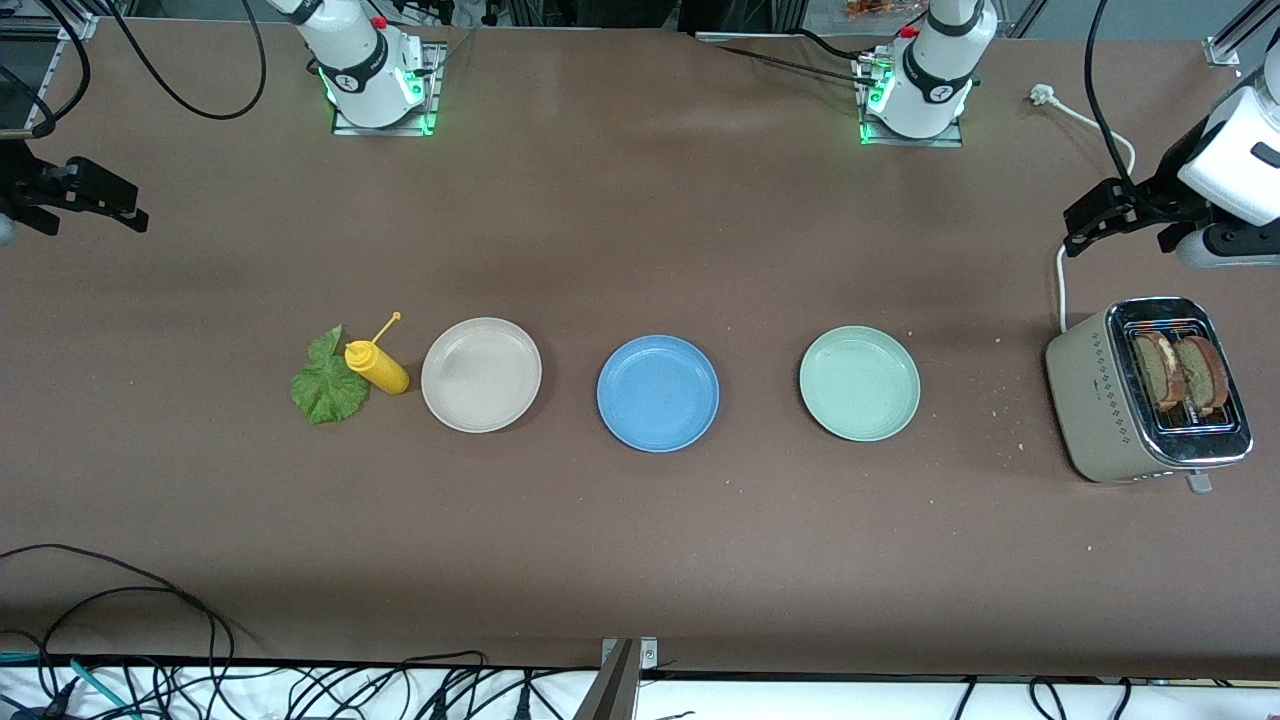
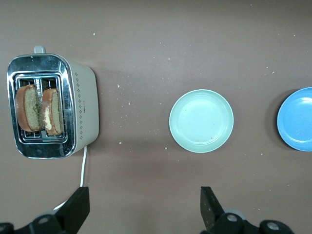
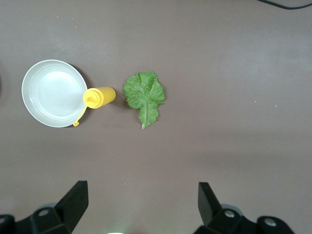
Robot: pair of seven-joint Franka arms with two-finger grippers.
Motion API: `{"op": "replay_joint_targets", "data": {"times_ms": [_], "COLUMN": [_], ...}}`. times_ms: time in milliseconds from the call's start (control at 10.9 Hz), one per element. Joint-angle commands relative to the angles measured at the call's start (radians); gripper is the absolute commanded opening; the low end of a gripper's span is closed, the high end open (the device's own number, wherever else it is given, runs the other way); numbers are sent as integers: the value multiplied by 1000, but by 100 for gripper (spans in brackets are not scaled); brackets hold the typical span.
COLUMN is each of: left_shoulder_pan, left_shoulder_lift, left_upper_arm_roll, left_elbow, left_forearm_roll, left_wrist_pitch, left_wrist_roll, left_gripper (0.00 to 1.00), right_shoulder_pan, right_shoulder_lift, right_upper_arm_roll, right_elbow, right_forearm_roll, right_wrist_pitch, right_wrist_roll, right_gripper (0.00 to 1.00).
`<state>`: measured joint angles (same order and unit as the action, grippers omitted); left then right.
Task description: Make sandwich in blue plate with both arms
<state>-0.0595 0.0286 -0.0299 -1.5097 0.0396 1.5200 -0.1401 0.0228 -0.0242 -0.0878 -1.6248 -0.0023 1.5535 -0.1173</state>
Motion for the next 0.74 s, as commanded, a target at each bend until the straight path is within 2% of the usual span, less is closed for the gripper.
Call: {"op": "replay_joint_targets", "data": {"times_ms": [0,645], "left_shoulder_pan": [3,9], "left_shoulder_lift": [13,53], "left_upper_arm_roll": [1,10], "left_elbow": [22,42], "left_forearm_roll": [13,19], "left_wrist_pitch": [-14,-9], "left_wrist_roll": [8,8], "left_gripper": [100,100], "right_shoulder_pan": [-4,-3], "right_shoulder_lift": [-8,-8], "right_upper_arm_roll": [3,3], "right_elbow": [11,11], "right_forearm_roll": [18,18], "right_wrist_pitch": [-16,-16], "right_wrist_roll": [8,8], "right_gripper": [100,100]}}
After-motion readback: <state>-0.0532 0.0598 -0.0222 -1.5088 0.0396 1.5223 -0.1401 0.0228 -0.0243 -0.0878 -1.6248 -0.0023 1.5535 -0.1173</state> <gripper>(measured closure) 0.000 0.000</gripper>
